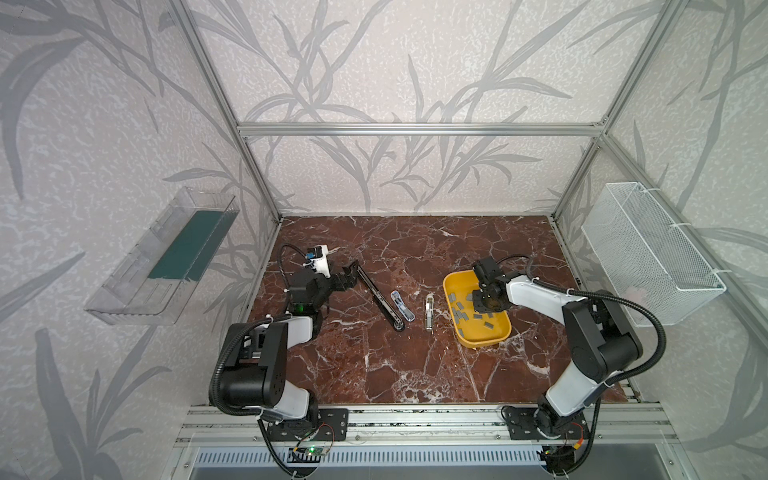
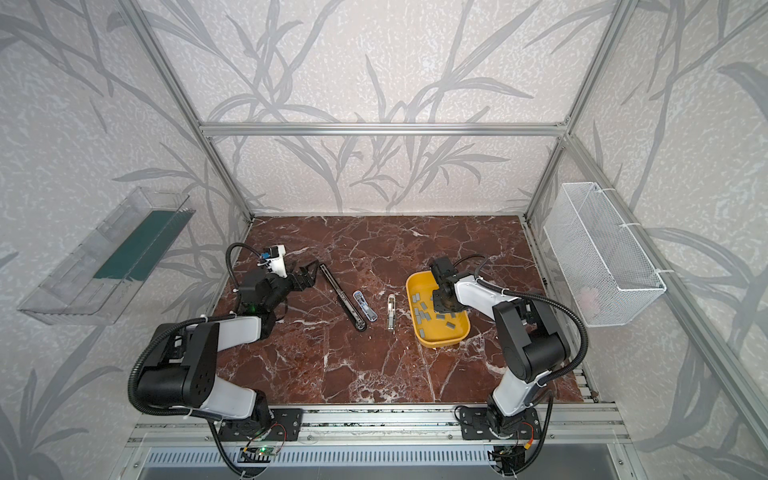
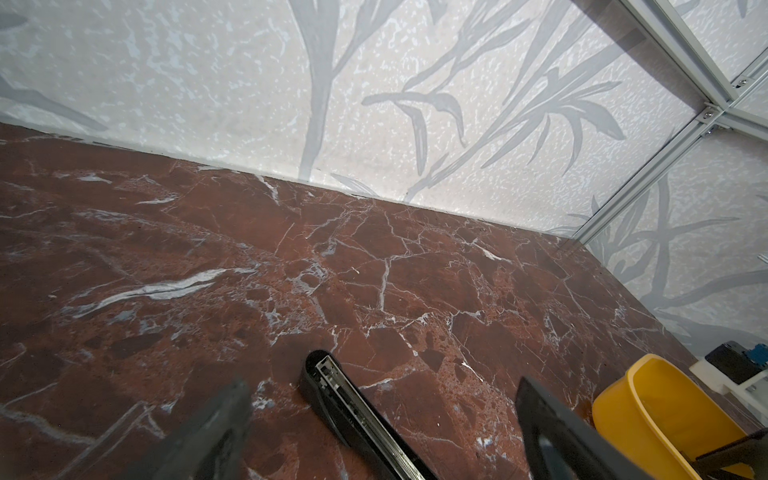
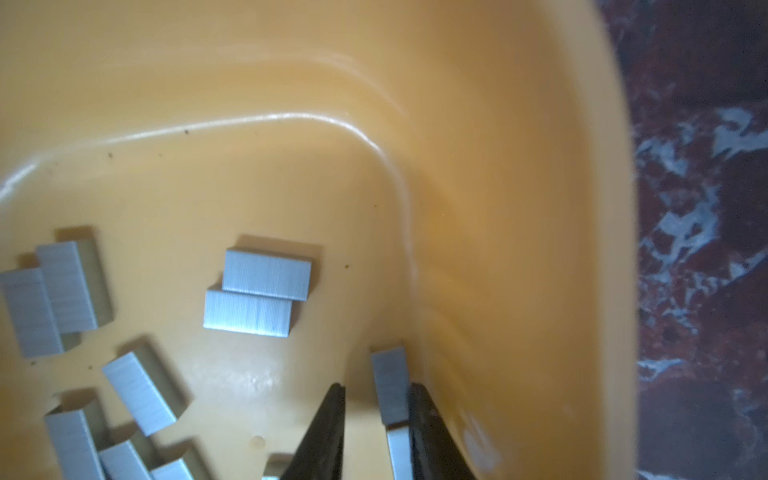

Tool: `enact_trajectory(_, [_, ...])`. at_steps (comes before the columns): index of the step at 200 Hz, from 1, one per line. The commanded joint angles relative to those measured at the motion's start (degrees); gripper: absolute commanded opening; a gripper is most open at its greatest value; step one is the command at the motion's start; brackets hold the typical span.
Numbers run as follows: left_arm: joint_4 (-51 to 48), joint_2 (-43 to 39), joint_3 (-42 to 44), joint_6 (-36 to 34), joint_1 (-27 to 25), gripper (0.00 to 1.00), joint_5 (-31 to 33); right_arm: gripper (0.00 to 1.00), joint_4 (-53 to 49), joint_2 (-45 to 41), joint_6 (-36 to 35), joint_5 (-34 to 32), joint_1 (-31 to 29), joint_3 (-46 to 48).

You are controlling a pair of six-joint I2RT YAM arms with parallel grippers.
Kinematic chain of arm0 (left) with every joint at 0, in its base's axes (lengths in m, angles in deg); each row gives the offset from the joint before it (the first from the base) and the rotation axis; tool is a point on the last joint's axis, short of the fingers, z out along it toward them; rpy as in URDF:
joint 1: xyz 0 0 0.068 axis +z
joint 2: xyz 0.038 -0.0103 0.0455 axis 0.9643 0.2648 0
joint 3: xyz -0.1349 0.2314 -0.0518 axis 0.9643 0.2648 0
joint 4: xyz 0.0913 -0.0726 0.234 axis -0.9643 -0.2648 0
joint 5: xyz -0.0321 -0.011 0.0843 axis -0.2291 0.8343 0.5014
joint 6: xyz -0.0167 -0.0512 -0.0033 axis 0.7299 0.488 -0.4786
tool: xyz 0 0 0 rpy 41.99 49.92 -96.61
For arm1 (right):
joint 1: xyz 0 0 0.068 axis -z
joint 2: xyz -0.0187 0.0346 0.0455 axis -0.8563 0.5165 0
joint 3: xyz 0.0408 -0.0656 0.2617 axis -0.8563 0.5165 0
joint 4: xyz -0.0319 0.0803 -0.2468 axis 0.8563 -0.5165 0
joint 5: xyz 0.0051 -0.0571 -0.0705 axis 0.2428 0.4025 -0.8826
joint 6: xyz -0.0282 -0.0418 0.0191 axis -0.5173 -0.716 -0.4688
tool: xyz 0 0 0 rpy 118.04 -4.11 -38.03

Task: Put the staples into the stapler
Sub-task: 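Lower the right gripper into the yellow tray and close on a grey staple strip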

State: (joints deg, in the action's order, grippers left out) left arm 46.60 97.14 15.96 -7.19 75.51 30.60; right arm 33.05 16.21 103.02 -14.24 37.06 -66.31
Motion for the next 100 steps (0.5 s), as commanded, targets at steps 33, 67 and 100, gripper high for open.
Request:
enact_trajectory(33, [0.98, 0.27, -1.44, -0.59, -0.33, 0.99, -0.52, 0.3, -0.73, 1.66, 0.32, 0.21, 0.36, -2.57])
enact_trajectory(67, [1.12, 0.31, -1.47, -0.54, -0.3, 0.99, -0.97, 0.31, -1.6, 1.28, 0.14, -1.35, 0.39, -3.04])
enact_trajectory(100, [1.5, 0.13, -1.18, -0.49, -0.29, 0.99, -1.13, 0.31, -2.55, 1.82, 0.39, -2.81, 0.31, -3.83])
